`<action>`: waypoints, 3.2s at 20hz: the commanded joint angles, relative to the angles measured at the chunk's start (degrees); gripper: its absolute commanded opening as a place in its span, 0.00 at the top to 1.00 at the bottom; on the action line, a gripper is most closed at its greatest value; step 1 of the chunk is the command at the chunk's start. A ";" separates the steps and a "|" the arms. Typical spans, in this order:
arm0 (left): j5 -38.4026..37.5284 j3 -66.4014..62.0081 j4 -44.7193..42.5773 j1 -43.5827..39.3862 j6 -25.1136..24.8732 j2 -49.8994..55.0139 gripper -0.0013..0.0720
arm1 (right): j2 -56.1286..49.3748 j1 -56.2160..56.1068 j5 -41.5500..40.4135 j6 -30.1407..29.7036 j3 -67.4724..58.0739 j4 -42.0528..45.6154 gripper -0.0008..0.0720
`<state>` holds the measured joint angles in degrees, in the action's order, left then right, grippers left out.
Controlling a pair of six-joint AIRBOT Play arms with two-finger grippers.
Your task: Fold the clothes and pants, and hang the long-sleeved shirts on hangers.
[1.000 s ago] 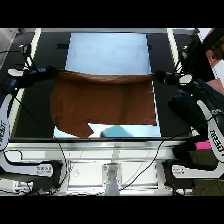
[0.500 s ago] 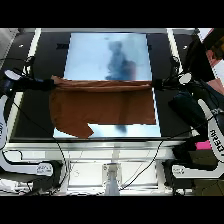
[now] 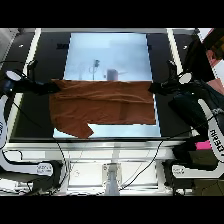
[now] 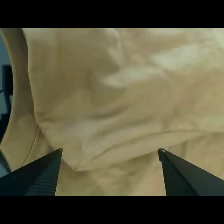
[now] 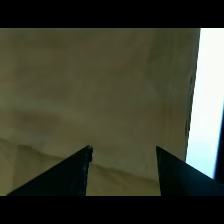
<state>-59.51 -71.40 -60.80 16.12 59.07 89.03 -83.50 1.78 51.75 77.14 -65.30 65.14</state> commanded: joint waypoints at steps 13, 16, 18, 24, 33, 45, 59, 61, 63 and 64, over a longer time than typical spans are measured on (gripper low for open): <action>-11.72 13.22 -2.23 16.50 8.85 -19.98 0.23 | 22.45 2.14 10.64 0.00 -0.59 21.92 0.38; -11.61 26.16 3.15 16.46 4.83 -24.06 0.23 | 23.47 2.14 10.12 0.00 -0.59 21.68 0.38; -10.75 34.80 8.26 16.48 2.05 -27.17 0.23 | 23.43 2.14 9.53 0.00 -0.44 21.68 0.38; -9.79 50.56 6.03 16.48 1.55 -37.03 0.23 | 23.43 2.14 8.59 0.00 -0.11 21.68 0.38; -5.64 51.82 1.97 16.46 3.91 -43.69 0.24 | 23.43 2.14 8.55 0.00 -0.11 21.59 0.38; -2.73 51.84 5.18 13.05 3.43 -43.67 0.25 | 23.45 2.14 8.04 0.02 -0.11 21.59 0.38; 5.51 52.26 4.37 6.34 0.81 -33.88 0.26 | 23.45 2.14 7.63 0.07 -0.11 20.52 0.38; 5.49 52.26 8.94 6.34 -5.16 -32.96 0.41 | 23.45 2.14 7.54 0.11 -0.11 20.46 0.38; 4.72 52.22 13.70 6.34 -7.80 -32.83 0.42 | 23.45 2.14 7.58 0.17 -0.11 20.46 0.38; 3.17 52.11 14.67 6.34 -8.92 -32.85 0.42 | 23.45 2.14 7.61 0.20 -0.11 20.46 0.38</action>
<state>-54.74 -19.16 -51.40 22.48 55.00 55.51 -60.07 3.88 59.42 77.23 -65.41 85.82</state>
